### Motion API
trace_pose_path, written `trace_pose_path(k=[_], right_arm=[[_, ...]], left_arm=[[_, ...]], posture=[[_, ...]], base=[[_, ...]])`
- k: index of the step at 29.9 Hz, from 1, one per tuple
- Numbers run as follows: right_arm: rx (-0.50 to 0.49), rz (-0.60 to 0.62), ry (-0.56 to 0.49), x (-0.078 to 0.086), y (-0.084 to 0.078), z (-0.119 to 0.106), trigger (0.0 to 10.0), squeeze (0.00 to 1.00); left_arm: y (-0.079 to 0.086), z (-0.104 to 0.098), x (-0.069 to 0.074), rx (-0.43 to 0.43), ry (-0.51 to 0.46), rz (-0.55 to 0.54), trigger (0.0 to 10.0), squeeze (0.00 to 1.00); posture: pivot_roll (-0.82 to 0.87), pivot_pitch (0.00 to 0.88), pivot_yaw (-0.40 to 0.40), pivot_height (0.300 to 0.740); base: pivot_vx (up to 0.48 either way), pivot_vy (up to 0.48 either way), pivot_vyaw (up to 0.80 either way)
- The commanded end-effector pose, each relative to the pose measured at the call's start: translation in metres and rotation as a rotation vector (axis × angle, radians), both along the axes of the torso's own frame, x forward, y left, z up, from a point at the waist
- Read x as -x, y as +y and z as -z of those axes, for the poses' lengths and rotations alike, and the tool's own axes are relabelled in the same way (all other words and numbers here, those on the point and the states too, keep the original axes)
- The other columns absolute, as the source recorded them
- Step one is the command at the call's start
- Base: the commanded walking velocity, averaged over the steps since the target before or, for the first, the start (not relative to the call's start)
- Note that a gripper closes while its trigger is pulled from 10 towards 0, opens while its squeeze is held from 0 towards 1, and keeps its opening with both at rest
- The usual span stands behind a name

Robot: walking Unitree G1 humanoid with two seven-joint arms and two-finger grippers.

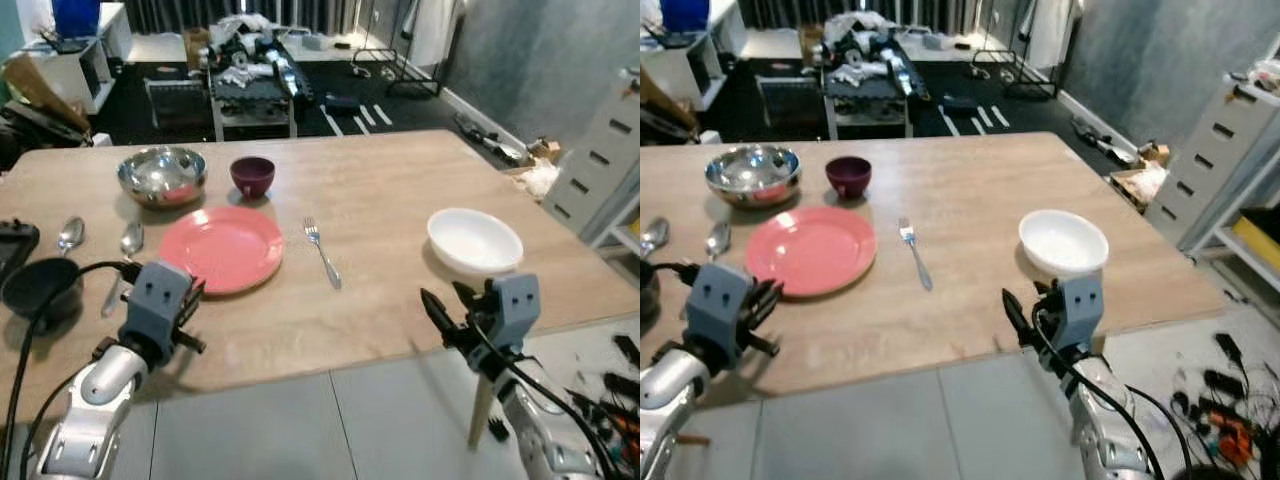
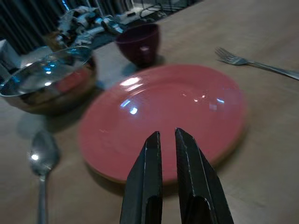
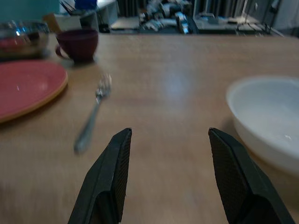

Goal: Setting the table

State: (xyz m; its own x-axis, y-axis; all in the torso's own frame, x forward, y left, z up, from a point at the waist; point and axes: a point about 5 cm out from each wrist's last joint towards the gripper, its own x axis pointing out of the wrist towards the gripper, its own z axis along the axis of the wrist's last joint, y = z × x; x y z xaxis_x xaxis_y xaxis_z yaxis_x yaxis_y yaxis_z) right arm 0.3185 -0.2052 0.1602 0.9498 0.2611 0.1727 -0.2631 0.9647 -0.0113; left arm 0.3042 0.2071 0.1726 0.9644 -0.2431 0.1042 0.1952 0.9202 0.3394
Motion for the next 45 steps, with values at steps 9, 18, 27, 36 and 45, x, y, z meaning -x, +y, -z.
trace_pose_path(k=[9, 18, 27, 36, 45], right_arm=[[-0.07, -0.064, 0.031, 0.0, 0.024, -0.006, 10.0, 0.0], [-0.059, -0.177, 0.086, 0.007, 0.063, -0.005, 10.0, 0.0], [0.06, -0.29, 0.211, 0.024, 0.092, 0.016, 10.0, 0.0], [0.172, -0.074, 0.333, 0.016, 0.08, 0.034, 10.0, 0.0], [0.267, -0.078, 0.512, 0.03, 0.075, 0.062, 0.0, 0.0]], left_arm=[[-0.001, -0.001, 0.001, 0.002, 0.003, -0.005, 10.0, 0.0], [-0.003, -0.003, 0.0, 0.004, 0.01, -0.019, 10.0, 0.0], [-0.009, -0.009, 0.0, 0.011, 0.021, -0.003, 10.0, 0.0], [-0.014, -0.013, 0.0, 0.031, 0.032, 0.01, 10.0, 0.0], [-0.016, -0.014, 0.001, 0.039, 0.044, 0.009, 10.0, 0.0]], posture=[[0.13, 0.085, 0.023, 0.74], [0.13, 0.092, 0.017, 0.74], [0.13, 0.097, 0.016, 0.74], [0.13, 0.103, 0.011, 0.74], [0.13, 0.107, 0.008, 0.74]], base=[[0.465, 0.0, 0.0], [0.295, 0.0, 0.0], [0.0, 0.0, 0.0], [0.0, 0.0, 0.0], [0.0, 0.0, 0.0]])
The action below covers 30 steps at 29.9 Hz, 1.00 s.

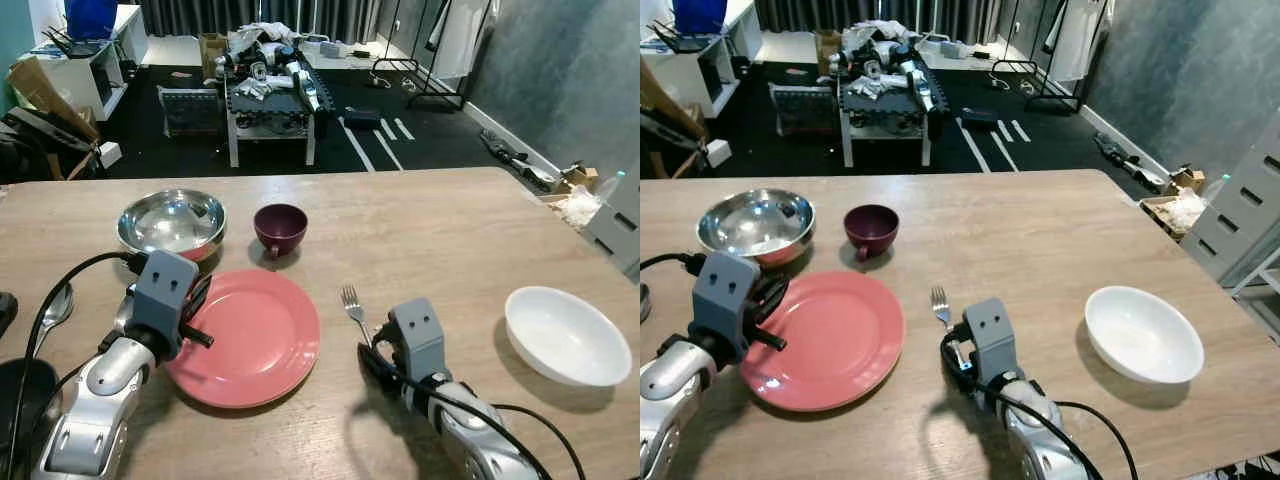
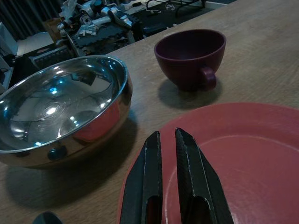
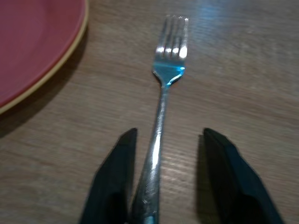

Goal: Setting the table

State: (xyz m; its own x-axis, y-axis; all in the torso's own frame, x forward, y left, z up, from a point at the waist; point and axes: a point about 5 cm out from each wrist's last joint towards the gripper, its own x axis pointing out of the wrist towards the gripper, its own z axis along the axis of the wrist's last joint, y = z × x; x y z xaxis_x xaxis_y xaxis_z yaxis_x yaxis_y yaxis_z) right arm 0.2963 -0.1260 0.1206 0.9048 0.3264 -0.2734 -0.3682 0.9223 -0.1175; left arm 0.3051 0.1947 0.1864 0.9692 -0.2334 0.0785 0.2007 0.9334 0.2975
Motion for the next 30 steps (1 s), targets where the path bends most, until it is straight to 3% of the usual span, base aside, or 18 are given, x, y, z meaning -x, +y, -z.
trace_pose_path(k=[1, 8, 17, 21, 24, 25, 28, 30], right_arm=[[0.025, 0.009, 0.147, 0.009, -0.003, 0.026, 0.0, 0.0], [-0.054, -0.005, 0.32, 0.014, -0.002, 0.041, 0.0, 0.0], [-0.062, 0.036, 0.384, 0.012, -0.017, 0.048, 0.0, 0.0], [-0.144, 0.096, 0.275, -0.002, -0.021, 0.026, 0.0, 0.0], [-0.285, 0.101, 0.073, -0.017, -0.023, -0.015, 0.0, 0.0], [-0.285, 0.101, 0.073, -0.017, -0.023, -0.015, 0.0, 0.0], [-0.448, 0.064, -0.152, -0.021, -0.026, -0.065, 0.0, 0.0], [-0.476, 0.064, -0.203, -0.021, -0.029, -0.076, 0.0, 0.0]], left_arm=[[-0.004, 0.0, 0.002, 0.004, 0.009, 0.015, 10.0, 0.0], [-0.004, 0.0, 0.003, 0.017, 0.011, 0.003, 10.0, 0.0], [-0.003, 0.002, 0.005, 0.024, 0.013, -0.01, 10.0, 0.0], [-0.003, 0.003, 0.006, 0.026, 0.015, -0.014, 10.0, 0.0], [-0.004, 0.003, 0.005, 0.028, 0.016, -0.017, 10.0, 0.0], [-0.004, 0.003, 0.005, 0.028, 0.016, -0.017, 10.0, 0.0], [-0.005, 0.002, 0.004, 0.03, 0.014, -0.017, 10.0, 0.0], [-0.005, 0.002, 0.004, 0.032, 0.012, -0.018, 10.0, 0.0]], posture=[[0.13, 0.107, 0.008, 0.74], [0.13, 0.104, -0.003, 0.74], [0.13, 0.101, -0.014, 0.74], [0.13, 0.1, -0.013, 0.74], [0.13, 0.098, -0.007, 0.74], [0.13, 0.098, -0.007, 0.74], [0.12, 0.096, -0.002, 0.74], [0.12, 0.095, -0.001, 0.74]], base=[[0.0, 0.0, 0.0], [0.0, 0.0, 0.0], [0.0, 0.0, 0.0], [0.0, 0.0, 0.0], [0.0, 0.0, 0.0], [0.0, 0.0, 0.0], [0.0, 0.0, 0.0], [0.0, 0.0, 0.0]])
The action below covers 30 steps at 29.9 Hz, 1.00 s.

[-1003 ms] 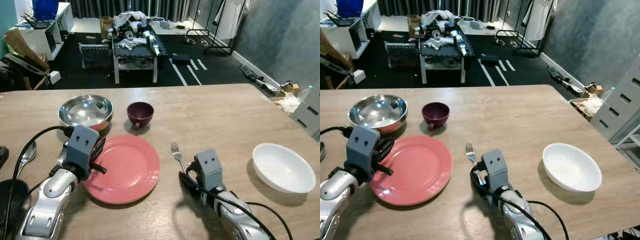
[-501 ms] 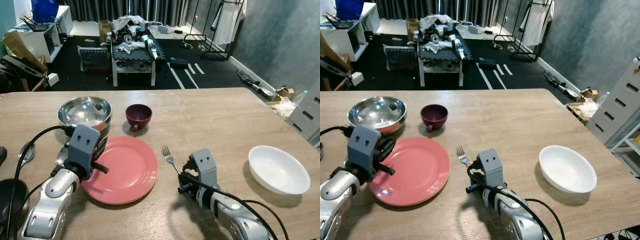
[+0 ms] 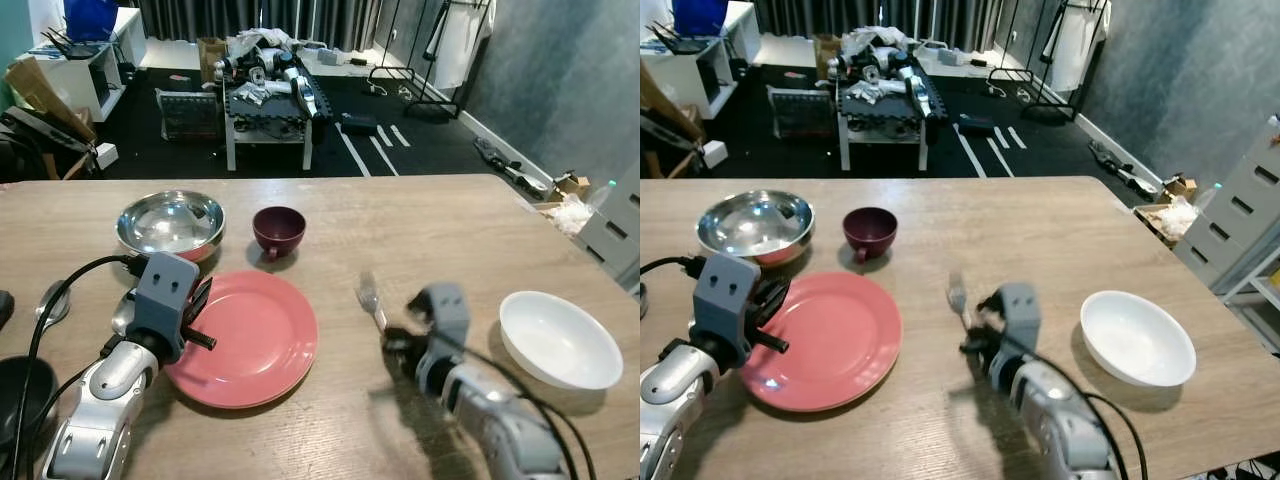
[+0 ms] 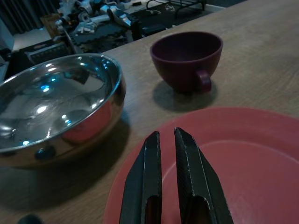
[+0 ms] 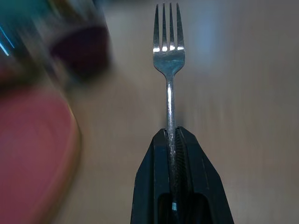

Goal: Setting the table

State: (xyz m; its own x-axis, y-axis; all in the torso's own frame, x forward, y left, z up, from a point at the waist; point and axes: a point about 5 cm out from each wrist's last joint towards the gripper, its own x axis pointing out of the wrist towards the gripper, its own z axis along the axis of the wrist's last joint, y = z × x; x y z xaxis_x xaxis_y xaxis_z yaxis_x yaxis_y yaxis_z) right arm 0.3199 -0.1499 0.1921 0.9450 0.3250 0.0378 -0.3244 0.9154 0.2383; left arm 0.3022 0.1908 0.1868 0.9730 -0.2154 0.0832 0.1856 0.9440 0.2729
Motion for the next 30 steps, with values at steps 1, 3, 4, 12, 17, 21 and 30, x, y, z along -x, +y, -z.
trace_pose_path(k=[1, 3, 4, 12, 17, 21, 30], right_arm=[[-0.061, 0.019, -0.071, 0.004, -0.008, -0.013, 0.0, 0.0], [-0.097, 0.032, -0.148, 0.01, -0.012, -0.026, 2.2, 0.0], [-0.097, 0.032, -0.148, 0.01, -0.012, -0.026, 2.2, 0.0], [-0.005, 0.105, -0.162, 0.023, -0.021, -0.015, 10.0, 0.0], [0.029, 0.183, -0.144, 0.023, -0.029, -0.004, 10.0, 0.0], [0.026, 0.255, -0.105, 0.021, -0.037, 0.006, 10.0, 0.0], [0.018, 0.354, -0.07, 0.018, -0.052, 0.012, 10.0, 0.0]], left_arm=[[-0.001, 0.001, 0.001, 0.008, 0.01, -0.001, 10.0, 0.0], [-0.001, 0.001, 0.0, 0.013, 0.007, -0.003, 10.0, 0.0], [-0.001, 0.001, 0.0, 0.013, 0.007, -0.003, 10.0, 0.0], [-0.004, -0.001, -0.002, 0.021, 0.005, 0.002, 10.0, 0.0], [-0.008, -0.002, -0.004, 0.029, 0.004, 0.003, 10.0, 0.0], [-0.011, -0.003, -0.006, 0.039, 0.001, 0.005, 10.0, 0.0], [-0.012, -0.006, -0.007, 0.05, -0.007, 0.003, 10.0, 0.0]], posture=[[0.12, 0.094, 0.0, 0.74], [0.12, 0.093, 0.001, 0.74], [0.12, 0.093, 0.001, 0.74], [0.11, 0.094, 0.01, 0.74], [0.11, 0.093, 0.011, 0.74], [0.11, 0.091, 0.011, 0.74], [0.11, 0.091, 0.011, 0.74]], base=[[0.0, 0.0, 0.0], [0.0, 0.0, 0.0], [0.0, 0.0, 0.0], [0.0, 0.0, 0.0], [0.0, 0.0, 0.0], [0.0, 0.0, 0.0], [0.0, 0.0, 0.0]])
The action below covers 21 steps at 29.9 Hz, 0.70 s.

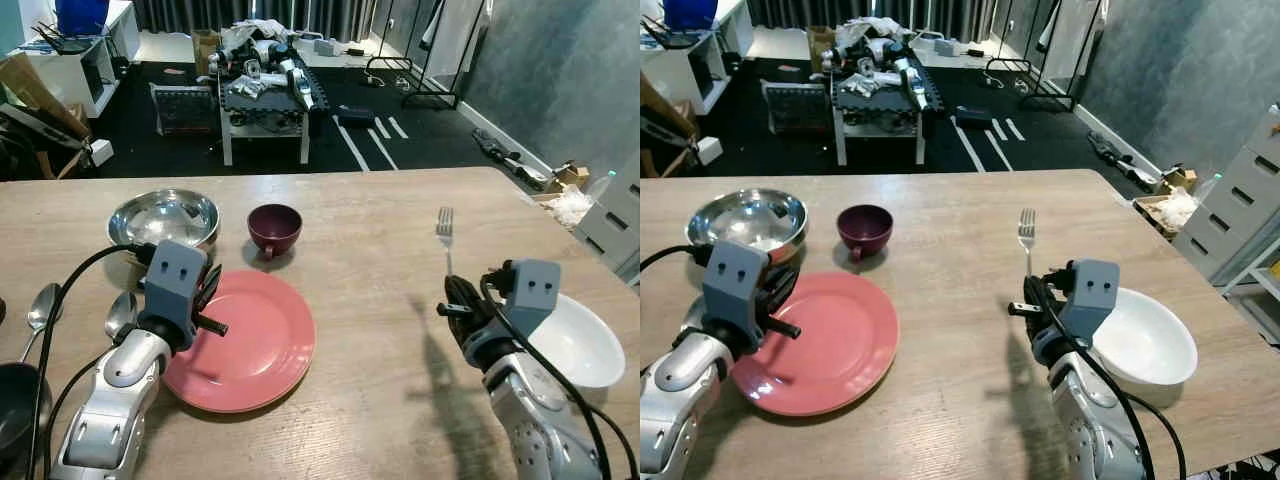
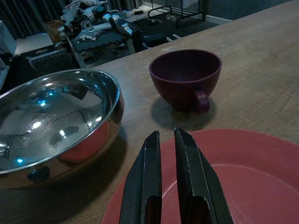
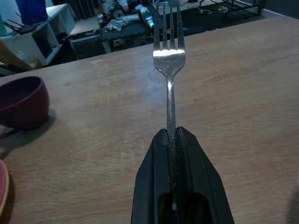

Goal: Setting the table

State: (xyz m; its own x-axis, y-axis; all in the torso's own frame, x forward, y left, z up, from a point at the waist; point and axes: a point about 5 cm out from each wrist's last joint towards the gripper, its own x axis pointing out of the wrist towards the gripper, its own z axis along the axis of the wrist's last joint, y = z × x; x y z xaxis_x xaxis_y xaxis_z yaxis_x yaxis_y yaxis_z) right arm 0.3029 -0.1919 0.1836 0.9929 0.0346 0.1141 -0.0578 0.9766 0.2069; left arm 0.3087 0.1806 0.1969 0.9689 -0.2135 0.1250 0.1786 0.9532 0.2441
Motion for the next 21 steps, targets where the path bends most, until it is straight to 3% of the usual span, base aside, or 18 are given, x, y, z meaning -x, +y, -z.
trace_pose_path(k=[1, 4, 5, 7, 9, 11, 16, 21], right_arm=[[-0.002, 0.056, 0.011, 0.001, -0.01, 0.004, 10.0, 0.0], [-0.027, 0.216, 0.011, 0.002, -0.036, 0.005, 10.0, 0.0], [-0.027, 0.216, 0.011, 0.002, -0.036, 0.005, 10.0, 0.0], [-0.007, 0.303, -0.01, 0.005, -0.055, 0.002, 10.0, 0.0], [-0.007, 0.303, -0.01, 0.005, -0.055, 0.002, 10.0, 0.0], [0.018, 0.376, -0.03, 0.008, -0.071, -0.003, 10.0, 0.0], [0.068, 0.466, -0.037, 0.012, -0.088, -0.006, 10.0, 0.0], [0.122, 0.528, -0.004, 0.014, -0.093, -0.002, 10.0, 0.0]], left_arm=[[-0.002, 0.005, 0.0, 0.013, 0.028, 0.002, 10.0, 0.0], [-0.004, -0.001, -0.001, 0.008, 0.012, 0.021, 10.0, 0.0], [-0.004, -0.001, -0.001, 0.008, 0.012, 0.021, 10.0, 0.0], [-0.004, -0.005, -0.001, -0.002, 0.003, 0.038, 10.0, 0.0], [-0.004, -0.005, -0.001, -0.002, 0.003, 0.038, 10.0, 0.0], [-0.003, -0.006, -0.001, -0.008, 0.001, 0.044, 10.0, 0.0], [-0.003, -0.006, -0.002, -0.011, 0.004, 0.05, 10.0, 0.0], [-0.004, -0.006, -0.003, -0.011, 0.007, 0.059, 10.0, 0.0]], posture=[[0.11, 0.091, 0.011, 0.74], [0.11, 0.096, 0.012, 0.74], [0.11, 0.096, 0.012, 0.74], [0.11, 0.096, 0.012, 0.74], [0.11, 0.096, 0.012, 0.74], [0.11, 0.1, 0.02, 0.74], [0.11, 0.1, 0.025, 0.74], [0.11, 0.1, 0.029, 0.74]], base=[[0.0, 0.0, 0.0], [0.0, 0.0, -0.75], [0.0, 0.0, -0.75], [0.0, 0.0, -0.74], [0.0, 0.0, -0.74], [0.0, 0.0, -0.74], [0.0, 0.0, -0.74], [0.0, 0.0, -0.74]])
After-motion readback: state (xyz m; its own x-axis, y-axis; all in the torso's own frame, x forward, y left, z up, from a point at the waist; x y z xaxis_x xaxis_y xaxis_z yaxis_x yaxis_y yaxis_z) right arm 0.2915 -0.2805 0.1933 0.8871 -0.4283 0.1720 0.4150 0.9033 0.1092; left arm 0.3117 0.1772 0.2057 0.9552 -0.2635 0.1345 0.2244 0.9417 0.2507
